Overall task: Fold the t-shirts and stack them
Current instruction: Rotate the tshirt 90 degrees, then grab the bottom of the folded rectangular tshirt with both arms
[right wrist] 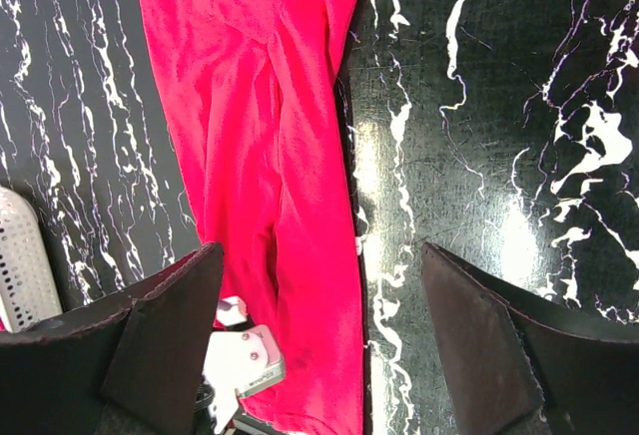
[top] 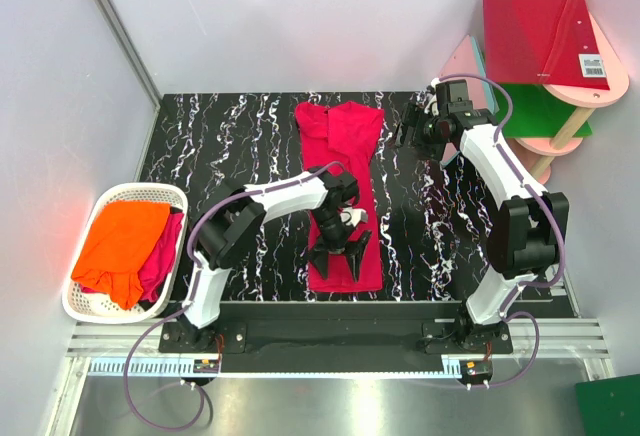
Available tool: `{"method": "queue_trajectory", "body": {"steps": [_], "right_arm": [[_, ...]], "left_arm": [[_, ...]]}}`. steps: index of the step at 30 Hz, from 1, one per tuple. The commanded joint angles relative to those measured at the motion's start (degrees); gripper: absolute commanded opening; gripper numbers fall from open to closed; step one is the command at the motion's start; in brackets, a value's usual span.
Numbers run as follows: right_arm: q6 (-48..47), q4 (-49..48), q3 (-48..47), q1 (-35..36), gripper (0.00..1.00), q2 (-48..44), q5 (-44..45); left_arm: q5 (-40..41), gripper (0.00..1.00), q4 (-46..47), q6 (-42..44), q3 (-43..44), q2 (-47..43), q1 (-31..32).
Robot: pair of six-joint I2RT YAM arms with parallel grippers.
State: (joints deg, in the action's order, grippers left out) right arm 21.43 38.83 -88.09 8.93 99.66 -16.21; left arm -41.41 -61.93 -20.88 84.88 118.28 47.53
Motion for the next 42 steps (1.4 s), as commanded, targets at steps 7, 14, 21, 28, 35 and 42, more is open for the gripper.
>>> {"method": "queue_trajectory", "body": {"steps": [7,14,21,28,35,42], "right_arm": [[0.45,0.8,-2.87,-0.32,0.87,3.96,-6.8],[3.35,3.36,5.97,-2.07,0.86,5.46,-18.76],[4.76,4.41,17.24,-2.42,0.81,4.67,-26.15],[4.41,8.19,27.78,-2.42,0.8,0.89,-27.12],[5.9,7.67,35.97,-2.51,0.77,-0.69,-29.15],[6.61,7.75,42.91,-2.42,0.76,-6.23,-28.97]], "left_arm": [[20.81,0.99,-2.58,-2.31,9.86,-7.18,-3.49],[19.73,0.99,10.11,-10.56,-6.36,-19.54,-21.28],[12.41,0.99,19.91,-14.79,-24.66,-26.26,-28.02],[6.61,0.99,30.81,-21.47,-34.51,-28.63,-23.98],[4.14,0.99,38.55,-23.86,-36.02,-22.84,-16.78],[5.11,0.94,41.19,-24.02,-38.21,-18.88,-13.78]]}}
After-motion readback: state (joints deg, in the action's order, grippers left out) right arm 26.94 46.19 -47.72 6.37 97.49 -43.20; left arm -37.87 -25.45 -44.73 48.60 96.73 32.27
